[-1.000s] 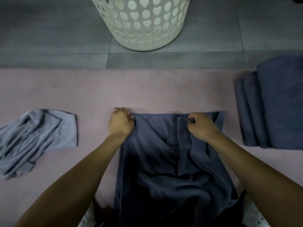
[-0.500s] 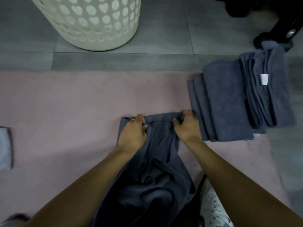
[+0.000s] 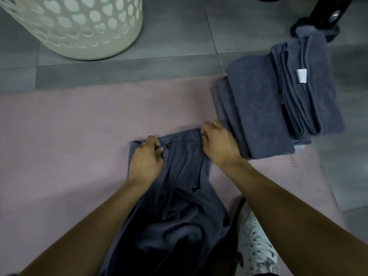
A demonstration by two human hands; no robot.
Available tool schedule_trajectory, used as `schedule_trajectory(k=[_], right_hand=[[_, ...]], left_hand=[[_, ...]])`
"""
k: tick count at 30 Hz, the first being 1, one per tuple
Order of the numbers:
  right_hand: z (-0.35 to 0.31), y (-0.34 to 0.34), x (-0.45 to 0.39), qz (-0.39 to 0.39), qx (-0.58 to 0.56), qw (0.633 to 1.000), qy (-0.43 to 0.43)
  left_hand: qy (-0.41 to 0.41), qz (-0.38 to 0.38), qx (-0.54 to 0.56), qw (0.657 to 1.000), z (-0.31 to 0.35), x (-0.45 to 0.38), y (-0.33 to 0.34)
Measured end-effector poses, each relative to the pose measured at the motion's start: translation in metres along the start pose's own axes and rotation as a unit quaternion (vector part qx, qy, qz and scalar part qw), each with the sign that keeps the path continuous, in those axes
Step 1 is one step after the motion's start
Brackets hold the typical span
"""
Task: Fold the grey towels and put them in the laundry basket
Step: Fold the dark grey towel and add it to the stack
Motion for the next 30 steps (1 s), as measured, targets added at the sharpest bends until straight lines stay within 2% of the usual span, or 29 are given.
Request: schedule_trajectory(k=[3,6,10,14,16,24,30], right_hand=[[-0.001,0.010,0.001,-0.094,-0.065,0.991,0.064],[-0.008,0.017,0.003,-0.134,-0.052,0.988,0.053],[-0.011,0.025,0.003,-0.121,-0.050,0.990,0.042],[0.006,0.000,-0.008,0.003,-0.099,0.987,0.129],[0.019,-0.009,-0.013,0.025,-0.085,0.983,0.158],[0.009,0.002,-0.025,-0.057,0.078,0.984,0.153],[0.007,0.005,-0.030,-0.056,0.122,0.978,0.161]], left_hand=[[0.002,0.009,-0.004,1.000,0.000,0.001,0.001],[0.002,0.021,-0.007,1.000,0.002,0.001,0.001],[-0.001,0.021,-0.003,1.000,0.005,0.002,0.000],[-0.011,0.036,0.041,0.998,0.009,0.003,0.000],[-0.012,0.040,0.053,0.998,0.012,0.001,0.003],[-0.017,0.027,0.053,0.998,0.008,-0.001,0.009],[-0.005,0.033,0.043,0.999,0.007,0.000,0.012]])
Point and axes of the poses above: each hand's wrist, its own x-axis away from the middle knuckle, its own y-axis out of the palm, z = x × y, the point moved 4 cm from there along -x, towards the middle knuckle, and after that the axes turned 1 degree about y, right-handed, at the moved point
